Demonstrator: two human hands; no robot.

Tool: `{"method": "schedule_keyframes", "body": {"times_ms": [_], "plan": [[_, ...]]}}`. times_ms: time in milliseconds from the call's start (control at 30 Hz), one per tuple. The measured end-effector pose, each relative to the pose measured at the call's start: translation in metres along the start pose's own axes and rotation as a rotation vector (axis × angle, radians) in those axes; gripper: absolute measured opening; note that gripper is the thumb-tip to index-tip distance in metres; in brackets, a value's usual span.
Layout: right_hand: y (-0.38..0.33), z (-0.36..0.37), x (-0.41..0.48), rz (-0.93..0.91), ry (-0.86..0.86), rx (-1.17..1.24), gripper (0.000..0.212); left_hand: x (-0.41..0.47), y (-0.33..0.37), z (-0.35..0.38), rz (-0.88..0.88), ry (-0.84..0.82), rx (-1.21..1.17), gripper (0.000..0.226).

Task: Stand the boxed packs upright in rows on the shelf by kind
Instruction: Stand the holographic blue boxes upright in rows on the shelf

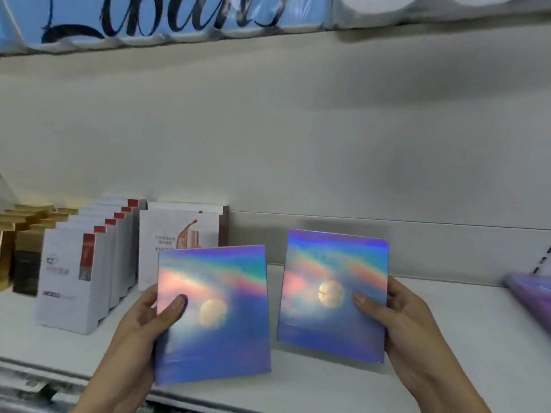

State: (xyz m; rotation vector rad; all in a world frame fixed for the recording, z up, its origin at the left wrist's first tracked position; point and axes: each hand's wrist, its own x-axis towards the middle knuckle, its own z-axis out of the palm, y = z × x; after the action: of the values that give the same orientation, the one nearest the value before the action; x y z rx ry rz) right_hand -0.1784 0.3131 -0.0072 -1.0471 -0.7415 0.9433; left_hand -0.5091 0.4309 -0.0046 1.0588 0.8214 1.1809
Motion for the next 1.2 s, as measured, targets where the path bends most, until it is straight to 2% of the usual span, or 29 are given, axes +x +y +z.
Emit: {"method": "schedule_keyframes", "body": {"times_ms": [133, 400, 600, 867, 967, 1100, 1167, 1200], "plan": [[0.005, 0.026, 0.017, -0.025, 0.001, -0.030, 0.047, 0.020, 0.008, -0.010, -0.035, -0.074, -0.032, 0.033], [0.019, 0.074, 0.079, -0.018, 0.036, -0.150, 0.041, 0.036, 0.005, -0.020, -0.186, -0.268, -0.131, 0.048], [0.040, 0.085, 0.101, -0.005, 0.088, -0.204, 0.042, 0.044, 0.002, -0.032, -0.261, -0.375, -0.138, 0.042], [0.062, 0.086, 0.112, -0.045, 0.125, -0.252, 0.035, 0.042, 0.000, -0.022, -0.237, -0.332, -0.130, 0.031], [0.062, 0.089, 0.110, -0.041, 0.133, -0.264, 0.039, 0.039, -0.003, -0.014, -0.232, -0.290, -0.129, 0.039], [0.042, 0.098, 0.092, -0.135, 0.315, -0.375, 0.043, 0.038, -0.008, -0.006, -0.229, -0.271, -0.120, 0.049], [0.027, 0.100, 0.062, -0.220, 0.411, -0.386, 0.033, 0.038, -0.009, -0.003, -0.213, -0.268, -0.127, 0.049], [0.021, 0.102, 0.043, -0.235, 0.372, -0.367, 0.023, 0.038, -0.011, -0.002, -0.204, -0.267, -0.131, 0.049]]}}
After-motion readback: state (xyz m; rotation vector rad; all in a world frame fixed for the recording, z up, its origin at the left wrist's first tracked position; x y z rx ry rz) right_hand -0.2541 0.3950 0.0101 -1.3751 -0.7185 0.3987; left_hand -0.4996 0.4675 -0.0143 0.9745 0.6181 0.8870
